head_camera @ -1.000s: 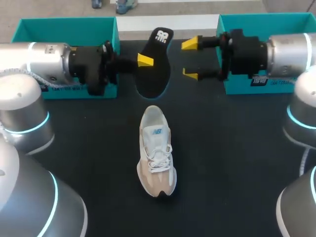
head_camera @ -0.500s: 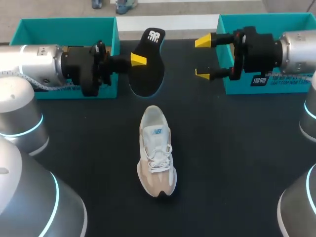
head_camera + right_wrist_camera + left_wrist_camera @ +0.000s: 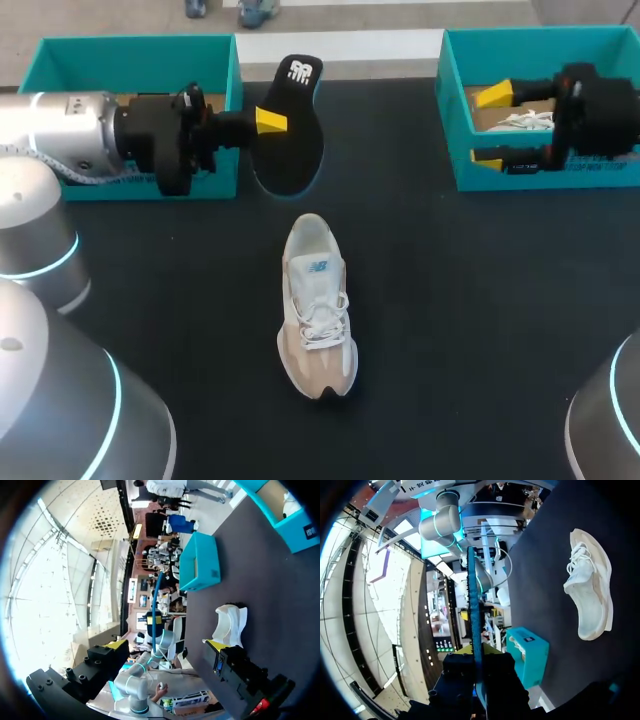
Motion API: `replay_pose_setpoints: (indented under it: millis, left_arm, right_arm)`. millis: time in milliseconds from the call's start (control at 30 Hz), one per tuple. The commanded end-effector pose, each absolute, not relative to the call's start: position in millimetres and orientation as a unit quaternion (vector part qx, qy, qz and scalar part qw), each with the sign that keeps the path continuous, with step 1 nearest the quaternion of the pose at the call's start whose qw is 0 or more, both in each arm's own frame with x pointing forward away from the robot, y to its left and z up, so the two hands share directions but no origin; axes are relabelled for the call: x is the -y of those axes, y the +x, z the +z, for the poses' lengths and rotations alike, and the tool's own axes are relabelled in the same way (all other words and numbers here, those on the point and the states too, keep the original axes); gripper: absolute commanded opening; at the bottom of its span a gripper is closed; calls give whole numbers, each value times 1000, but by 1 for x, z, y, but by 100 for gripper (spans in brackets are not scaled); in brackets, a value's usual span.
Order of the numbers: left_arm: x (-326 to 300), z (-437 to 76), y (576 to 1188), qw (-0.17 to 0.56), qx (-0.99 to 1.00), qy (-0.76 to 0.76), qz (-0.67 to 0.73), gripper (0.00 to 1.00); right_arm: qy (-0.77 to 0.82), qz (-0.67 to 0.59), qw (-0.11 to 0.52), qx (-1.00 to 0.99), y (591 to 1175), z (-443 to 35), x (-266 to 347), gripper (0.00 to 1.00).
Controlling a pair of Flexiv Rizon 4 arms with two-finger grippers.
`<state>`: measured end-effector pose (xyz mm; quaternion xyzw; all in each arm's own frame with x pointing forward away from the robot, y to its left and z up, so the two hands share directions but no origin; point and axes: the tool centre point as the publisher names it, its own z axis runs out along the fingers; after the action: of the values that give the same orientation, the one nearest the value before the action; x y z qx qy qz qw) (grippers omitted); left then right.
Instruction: Take the shoe out of the shoebox, open the shoe tongue, remove and reinsert the insole, then place the shoe into the shoebox
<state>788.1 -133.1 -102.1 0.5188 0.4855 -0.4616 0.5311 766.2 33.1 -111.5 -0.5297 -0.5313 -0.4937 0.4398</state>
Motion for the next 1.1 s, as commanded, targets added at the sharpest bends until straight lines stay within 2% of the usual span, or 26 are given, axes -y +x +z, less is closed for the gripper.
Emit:
replay_pose_setpoints:
  millis: [33,467,633,733,900,1100]
  left_arm:
    - [133,-100,787,530,-487,519,-460,0]
    - [135,-97,784,524,-494,497,-484,0]
    - [141,-88,768,422,-570,380,-593,0]
    - [141,-87,761,327,-622,296,-647,0]
    - [146,-91,751,180,-630,161,-738,0]
    - [147,-84,760,60,-583,-52,-808,0]
  right_arm:
    - [-531,-493,439,532,764,-110,-28,100]
    - [-531,-493,439,532,764,-110,-28,100]
    - [-531,-493,439,532,764,-110,-28,100]
    - [-531,-493,439,532,764,-110,-28,100]
    - [-531,-493,439,532,764,-110,-28,100]
    - [-531,-493,439,532,764,-110,-28,100]
